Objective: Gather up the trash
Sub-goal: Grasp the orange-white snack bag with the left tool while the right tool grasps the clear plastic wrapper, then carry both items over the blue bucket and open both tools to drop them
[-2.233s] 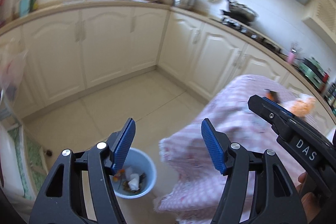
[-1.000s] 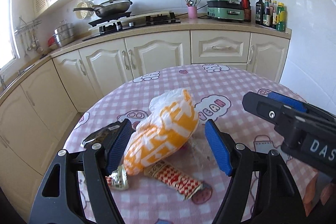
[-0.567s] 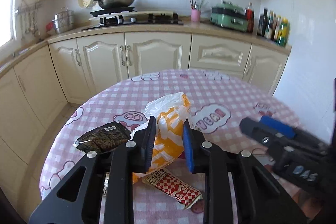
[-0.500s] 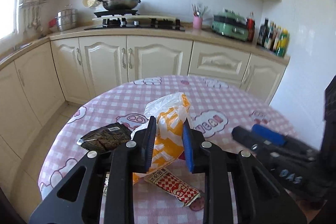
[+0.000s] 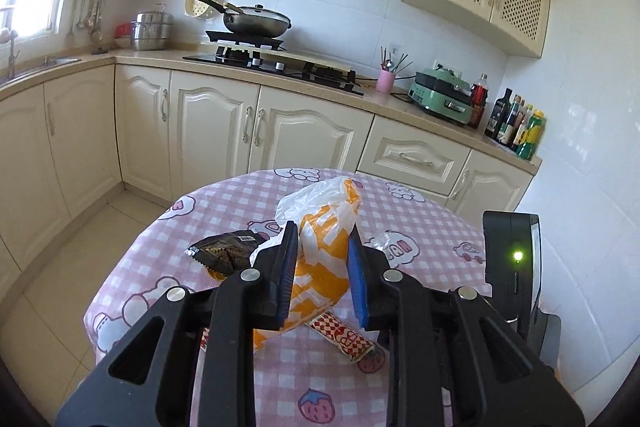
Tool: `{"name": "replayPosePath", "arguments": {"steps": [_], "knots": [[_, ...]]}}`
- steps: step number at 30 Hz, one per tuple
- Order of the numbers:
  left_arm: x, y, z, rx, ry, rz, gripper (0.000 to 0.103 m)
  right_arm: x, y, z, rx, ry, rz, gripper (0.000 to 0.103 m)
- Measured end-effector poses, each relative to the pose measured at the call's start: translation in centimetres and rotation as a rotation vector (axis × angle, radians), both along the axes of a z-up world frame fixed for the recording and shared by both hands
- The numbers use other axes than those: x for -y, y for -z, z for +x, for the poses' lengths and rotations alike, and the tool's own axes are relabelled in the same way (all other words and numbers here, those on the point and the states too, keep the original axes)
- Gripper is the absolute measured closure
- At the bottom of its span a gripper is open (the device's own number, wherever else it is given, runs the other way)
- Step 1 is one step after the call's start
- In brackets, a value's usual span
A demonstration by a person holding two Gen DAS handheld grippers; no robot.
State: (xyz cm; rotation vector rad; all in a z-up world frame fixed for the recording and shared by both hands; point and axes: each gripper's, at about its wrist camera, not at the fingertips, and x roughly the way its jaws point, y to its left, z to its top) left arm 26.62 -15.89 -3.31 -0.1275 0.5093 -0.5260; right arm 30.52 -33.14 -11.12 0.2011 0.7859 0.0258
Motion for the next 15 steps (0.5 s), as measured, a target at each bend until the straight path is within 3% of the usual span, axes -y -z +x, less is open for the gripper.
{"name": "replayPosePath", "arguments": {"steps": [6,15], "knots": [[-2.8,-1.9,-2.3,0.047,-0.01,-0.064,0.081,-1.2,-3.4,-2.8,0.114,0.006,0.001,0.078],[-11.4,-2.9,-6.7,0.087,-0.15,-0.108,0.081,-10.1,-8.0,-6.2,0.204,-0.219,0.049,0.078]]}}
